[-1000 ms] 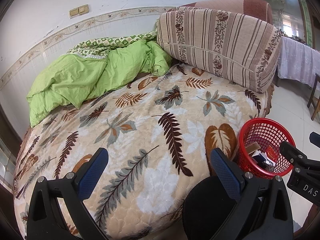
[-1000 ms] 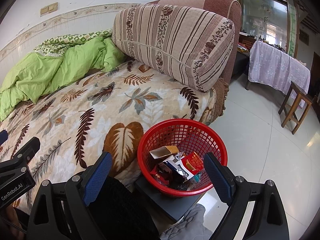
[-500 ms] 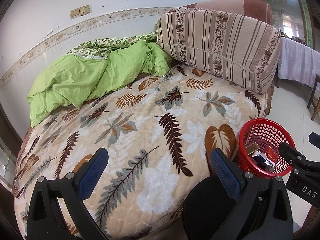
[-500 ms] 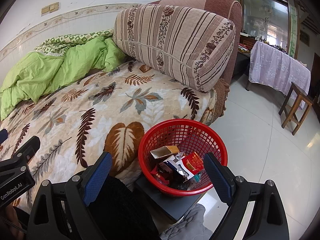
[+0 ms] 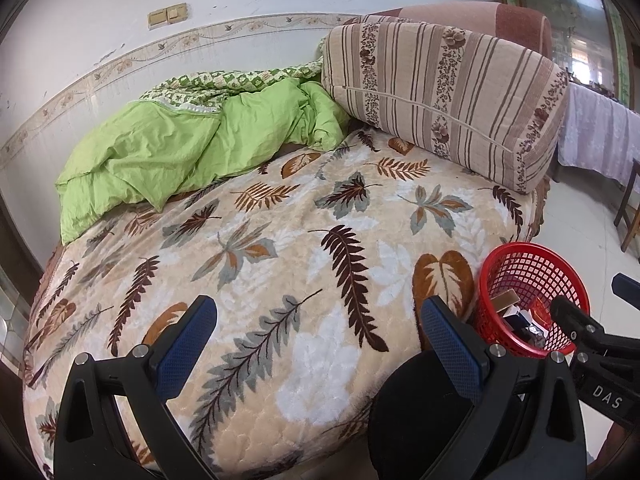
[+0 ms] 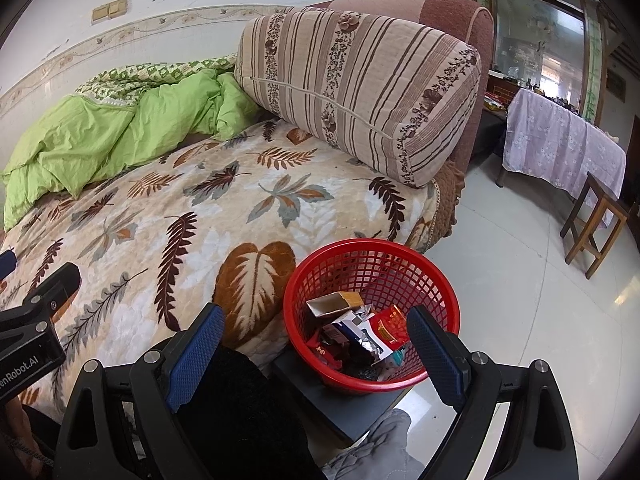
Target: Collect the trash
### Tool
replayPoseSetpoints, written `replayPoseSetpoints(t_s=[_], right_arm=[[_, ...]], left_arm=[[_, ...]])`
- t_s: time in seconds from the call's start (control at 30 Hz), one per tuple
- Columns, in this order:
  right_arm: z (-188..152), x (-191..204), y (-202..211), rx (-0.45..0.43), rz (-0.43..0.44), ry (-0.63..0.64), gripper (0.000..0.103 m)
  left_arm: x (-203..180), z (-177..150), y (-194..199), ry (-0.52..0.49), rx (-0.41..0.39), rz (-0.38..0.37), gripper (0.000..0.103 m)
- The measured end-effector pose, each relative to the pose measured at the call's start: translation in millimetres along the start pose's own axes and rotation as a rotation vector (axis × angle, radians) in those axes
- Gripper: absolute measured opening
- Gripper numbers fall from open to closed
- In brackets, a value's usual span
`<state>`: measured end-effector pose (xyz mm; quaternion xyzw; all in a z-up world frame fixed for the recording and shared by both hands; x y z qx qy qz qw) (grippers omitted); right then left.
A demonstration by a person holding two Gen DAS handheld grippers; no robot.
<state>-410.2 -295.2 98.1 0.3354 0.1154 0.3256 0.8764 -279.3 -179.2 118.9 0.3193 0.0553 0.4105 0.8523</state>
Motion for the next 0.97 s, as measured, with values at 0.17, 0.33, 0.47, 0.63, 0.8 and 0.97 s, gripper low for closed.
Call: replayPoseSetpoints(t_s=[0.17,0.33,0.47,0.63,0.8,0.97], right_arm=[[3.6,11.7,-2.7,-0.003,0.031,0.043,0.094],[22.3,39.3,-19.6,0.012,0.086,0.110,0.094],[42.6,79.7,-42.1,0.033,0.149,0.193,0.094],[53.1,148.0,-90.0,0.087,0.288,0.255,0.094],[45.7,221.2,-164.2,0.224,0.361,0.236,0.094],[42.7,280.6,-220.4,0.251,0.299,0.343,0.094]], left_arm=[[13.7,-1.1,-4.4,0.028,0.008,0.011,0.102],[55.6,-8.7,-19.9,0.126,0.055,0.055,0.102],[116.0,-27.7,-49.7,0.257,0.151,0.124,0.102],[203.6,-63.9,-95.8,0.459,0.286,0.228,0.102],[257.7,-94.7,-135.0,0.585,0.373,0.291,0.101],[269.5,-96.3,-170.1,0.550,0.366,0.363,0.102]])
Point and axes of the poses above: each gripper's, at about its wrist camera, not at the fingertips, and y roughly against the way its jaws point, x to its left, z to its top, the point moved 4 cm from there along -y, roughly the way its jaws point, and after that the axes turned 2 degrees about z, right-handed, at the moved point
